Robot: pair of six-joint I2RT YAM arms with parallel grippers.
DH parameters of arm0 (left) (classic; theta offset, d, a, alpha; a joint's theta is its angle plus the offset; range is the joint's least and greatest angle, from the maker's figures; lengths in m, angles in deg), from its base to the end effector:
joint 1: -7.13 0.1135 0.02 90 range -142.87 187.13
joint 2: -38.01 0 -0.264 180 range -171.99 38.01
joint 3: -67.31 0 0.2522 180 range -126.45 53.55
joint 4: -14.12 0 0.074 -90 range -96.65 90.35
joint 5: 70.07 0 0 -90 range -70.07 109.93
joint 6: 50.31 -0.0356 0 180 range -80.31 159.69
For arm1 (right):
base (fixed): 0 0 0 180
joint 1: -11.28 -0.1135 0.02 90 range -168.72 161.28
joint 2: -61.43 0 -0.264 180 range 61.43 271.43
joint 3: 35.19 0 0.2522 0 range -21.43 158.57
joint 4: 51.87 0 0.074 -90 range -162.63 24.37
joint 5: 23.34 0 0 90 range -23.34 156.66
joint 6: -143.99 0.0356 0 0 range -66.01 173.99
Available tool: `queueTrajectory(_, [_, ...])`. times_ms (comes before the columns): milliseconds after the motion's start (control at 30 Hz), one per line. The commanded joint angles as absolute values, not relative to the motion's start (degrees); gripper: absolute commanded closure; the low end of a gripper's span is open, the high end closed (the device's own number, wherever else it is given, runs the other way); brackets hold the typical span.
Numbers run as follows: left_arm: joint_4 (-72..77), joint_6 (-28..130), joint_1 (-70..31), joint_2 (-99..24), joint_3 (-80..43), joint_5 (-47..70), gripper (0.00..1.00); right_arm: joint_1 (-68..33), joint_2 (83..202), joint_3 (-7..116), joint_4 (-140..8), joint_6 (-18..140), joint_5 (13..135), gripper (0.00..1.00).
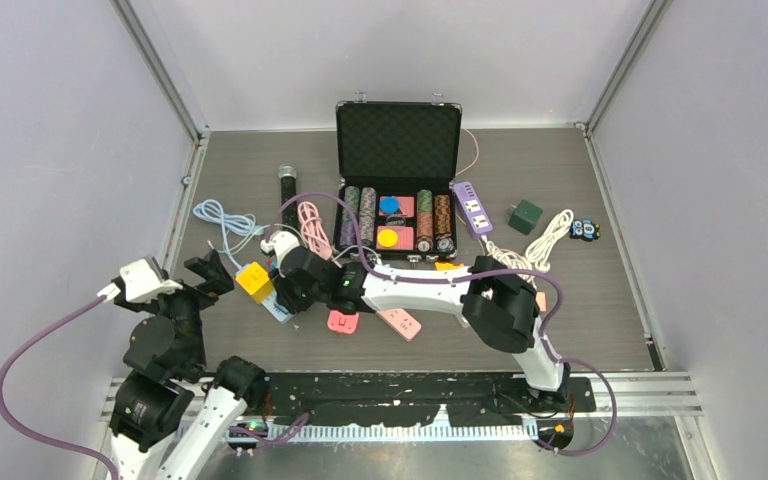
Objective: Insert the plug
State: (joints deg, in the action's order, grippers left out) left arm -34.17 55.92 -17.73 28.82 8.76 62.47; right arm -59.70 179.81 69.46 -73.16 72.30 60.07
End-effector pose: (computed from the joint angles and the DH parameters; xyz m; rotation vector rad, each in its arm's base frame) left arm 0.0318 0.0118 0.3489 -0.4635 1.4865 0.0101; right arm 0.1603 0.4525 0.2232 -0.9498 2.0728 0.7400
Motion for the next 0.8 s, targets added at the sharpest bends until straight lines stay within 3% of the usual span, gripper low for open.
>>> queueTrajectory(0, [-33.53, 55.32, -17.83, 29.53, 8.78, 67.46, 0.01, -60.14, 180.88, 73.97, -70.26, 71.57, 58.01, 0.95])
queueTrajectory(233, [-34.40, 56.31, -17.83, 29.25, 7.91, 73.52, 0.00, -60.11, 185.29, 79.99, -75.37, 70.30, 58.17, 0.95])
queueTrajectory(767, [-33.87, 55.56, -17.83, 30.02, 9.08, 72.04, 0.00, -59.94, 189.81, 86.37, -83.97, 70.76, 57.55, 0.95])
